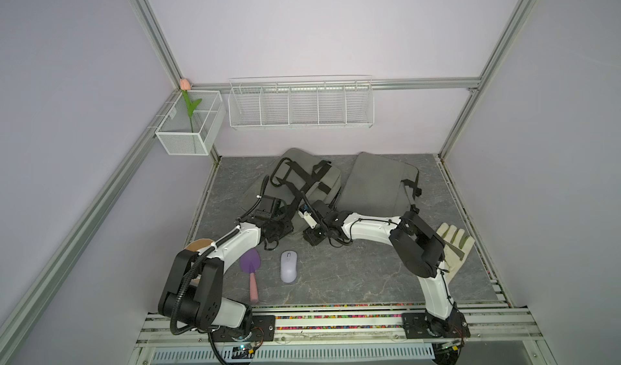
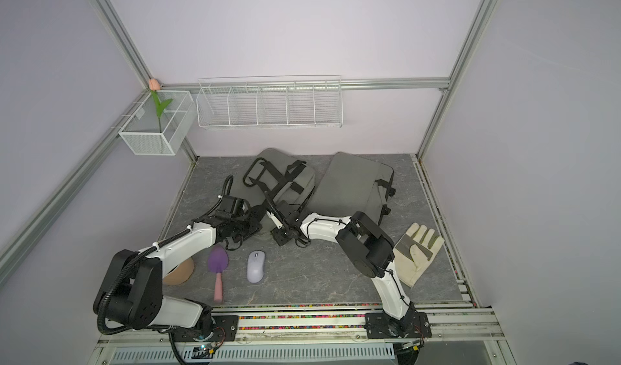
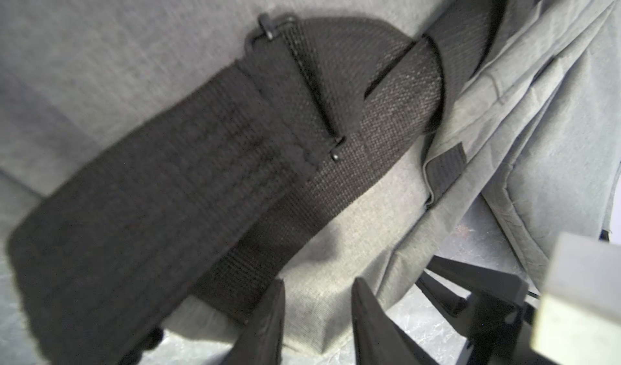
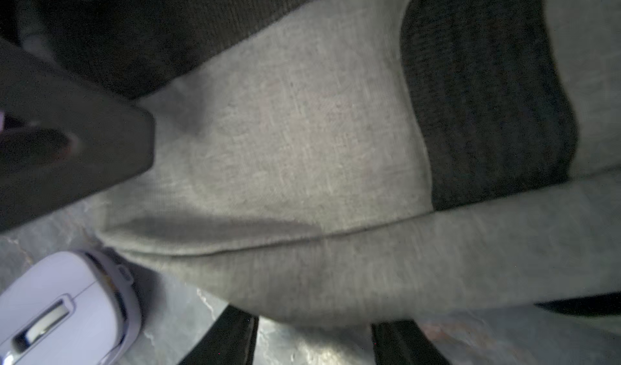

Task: Put the mouse into the laptop bag
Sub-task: Unzip the zipper on the zippered laptop bag.

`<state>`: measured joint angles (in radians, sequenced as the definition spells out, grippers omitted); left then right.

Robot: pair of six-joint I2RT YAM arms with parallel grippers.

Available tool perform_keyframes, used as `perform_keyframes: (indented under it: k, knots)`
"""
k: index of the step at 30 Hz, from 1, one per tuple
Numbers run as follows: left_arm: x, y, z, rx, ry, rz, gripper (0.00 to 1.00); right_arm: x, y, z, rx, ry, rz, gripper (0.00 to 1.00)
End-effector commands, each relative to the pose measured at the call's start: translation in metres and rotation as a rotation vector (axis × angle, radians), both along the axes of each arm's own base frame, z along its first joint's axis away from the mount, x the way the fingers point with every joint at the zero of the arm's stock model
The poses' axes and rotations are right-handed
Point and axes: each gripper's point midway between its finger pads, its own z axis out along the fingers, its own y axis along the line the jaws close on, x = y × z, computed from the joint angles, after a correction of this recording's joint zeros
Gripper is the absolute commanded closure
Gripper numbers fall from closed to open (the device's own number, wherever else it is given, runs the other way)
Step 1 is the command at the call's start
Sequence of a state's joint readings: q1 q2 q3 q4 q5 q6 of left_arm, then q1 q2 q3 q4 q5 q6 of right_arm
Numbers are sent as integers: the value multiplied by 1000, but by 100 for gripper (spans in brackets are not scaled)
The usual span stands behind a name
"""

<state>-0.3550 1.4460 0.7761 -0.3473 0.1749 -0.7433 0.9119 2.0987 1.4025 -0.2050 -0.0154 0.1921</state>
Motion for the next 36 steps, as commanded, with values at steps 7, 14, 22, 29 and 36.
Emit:
perform_keyframes:
  k: [7,14,22,29,36]
  knots:
    - [-14,3,-40,-14,96,10,65,-9,8,-20,-93,-22,18,66]
    - [-16,10,-42,-3,100,12,65,-13,-11,-31,-168,-24,-29,92]
    - [-46,50,-67,48,183,89,69,16,-44,-13,-87,41,-131,93]
    - [-60,71,-78,85,219,121,70,58,-80,3,-49,33,-225,94]
    - [-49,76,-62,123,187,113,70,101,-94,11,-12,19,-279,93]
